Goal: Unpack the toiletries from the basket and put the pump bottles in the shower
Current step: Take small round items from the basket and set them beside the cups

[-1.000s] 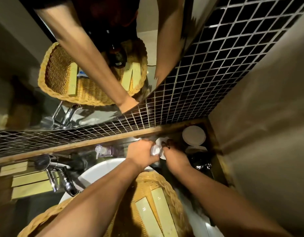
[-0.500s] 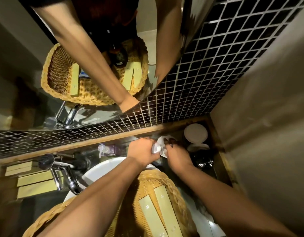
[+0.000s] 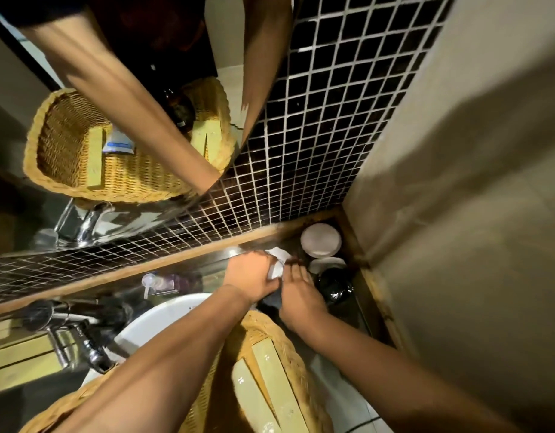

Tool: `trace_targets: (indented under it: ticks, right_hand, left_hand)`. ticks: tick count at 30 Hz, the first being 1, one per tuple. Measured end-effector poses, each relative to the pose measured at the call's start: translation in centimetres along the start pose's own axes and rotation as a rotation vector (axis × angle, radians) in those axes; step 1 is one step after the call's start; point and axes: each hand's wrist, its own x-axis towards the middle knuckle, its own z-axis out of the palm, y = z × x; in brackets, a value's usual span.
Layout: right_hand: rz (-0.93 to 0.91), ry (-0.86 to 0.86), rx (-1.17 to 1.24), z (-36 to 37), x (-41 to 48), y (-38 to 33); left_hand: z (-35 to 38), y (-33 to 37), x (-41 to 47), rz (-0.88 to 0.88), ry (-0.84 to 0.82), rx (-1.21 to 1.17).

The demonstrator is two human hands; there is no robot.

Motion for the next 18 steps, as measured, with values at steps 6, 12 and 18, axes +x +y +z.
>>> trace_targets:
  ticks: [6, 12, 18]
  right_hand:
    - [-0.055, -0.082, -0.027, 1.4, -1.1, 0.9]
    - [-0.034, -0.095, 0.007, 2.3, -1.0, 1.0]
    - [-0.054, -0.077, 0.045, 2.7, -0.9, 1.1]
  left_hand:
    - [0.4, 0.2, 1.0, 0.021, -0.054, 0.000]
    - [1.0, 0.3, 1.3, 0.045, -0.080, -0.051]
    - [1.4, 0.2, 1.5, 0.041, -0.100, -0.087]
